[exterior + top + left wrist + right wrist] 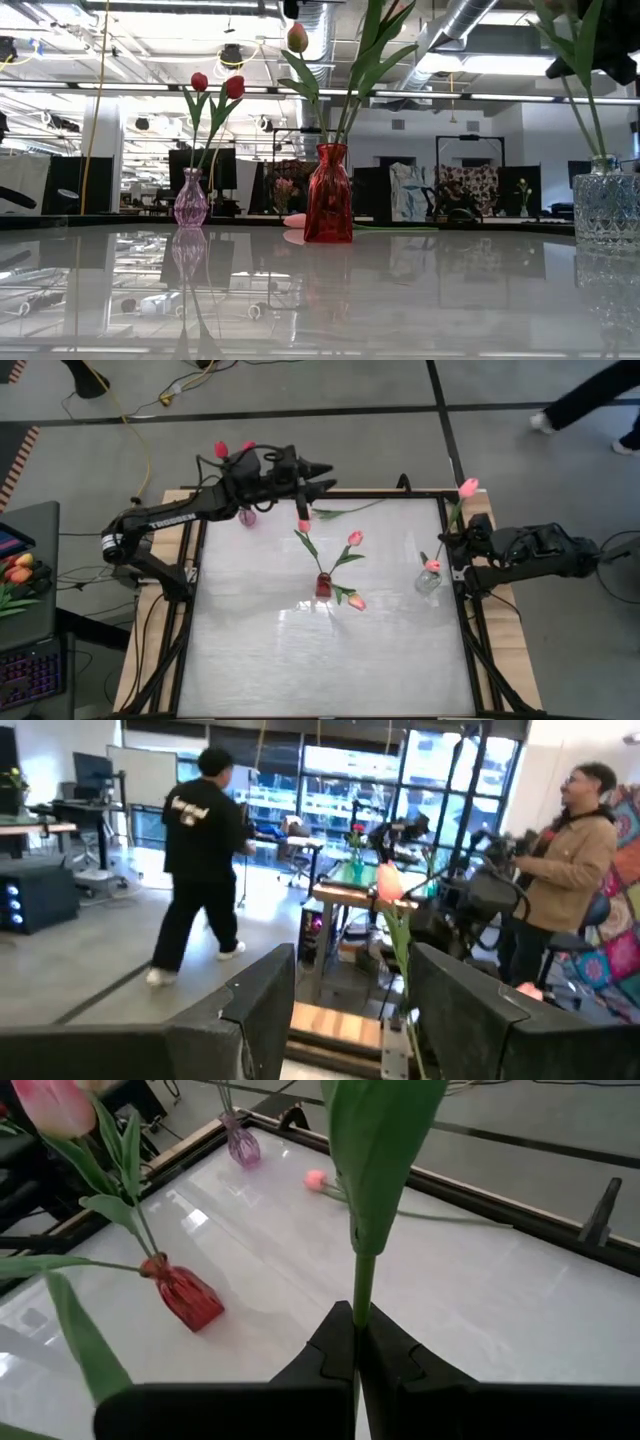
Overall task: Sort flowers into vase by color
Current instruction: Put the bottom pink tulip into the transparent vase
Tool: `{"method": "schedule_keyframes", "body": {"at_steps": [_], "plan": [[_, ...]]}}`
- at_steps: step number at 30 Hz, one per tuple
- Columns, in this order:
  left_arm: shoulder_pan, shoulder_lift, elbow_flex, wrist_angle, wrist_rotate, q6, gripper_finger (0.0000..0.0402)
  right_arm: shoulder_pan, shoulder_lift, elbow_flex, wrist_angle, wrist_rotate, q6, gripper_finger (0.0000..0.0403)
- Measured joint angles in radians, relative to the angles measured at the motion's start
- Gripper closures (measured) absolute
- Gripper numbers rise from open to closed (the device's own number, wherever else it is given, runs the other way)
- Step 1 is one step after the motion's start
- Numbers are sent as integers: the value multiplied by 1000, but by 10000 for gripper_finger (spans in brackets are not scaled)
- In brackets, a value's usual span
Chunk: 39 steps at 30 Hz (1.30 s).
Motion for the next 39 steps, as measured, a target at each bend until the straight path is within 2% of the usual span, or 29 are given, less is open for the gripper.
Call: {"method": "schedule_keyframes", "body": {"at_steps": [9,21,31,34,39], "plan": [[-8,1,-2,-13,24,-1,214,-1,-4,0,-97,-106,-25,374],[-77,1,-2,-38,33,-5,214,0,-4,-3,-109,-121,-5,363],[-117,2,-2,-89,31,24,214,0,-3,-93,-118,-220,53,356],[-121,2,-2,-97,32,25,214,0,-4,-93,-95,-229,48,355],[-121,2,-2,-102,41,36,214,0,-2,-93,-81,-317,-10,341]]}}
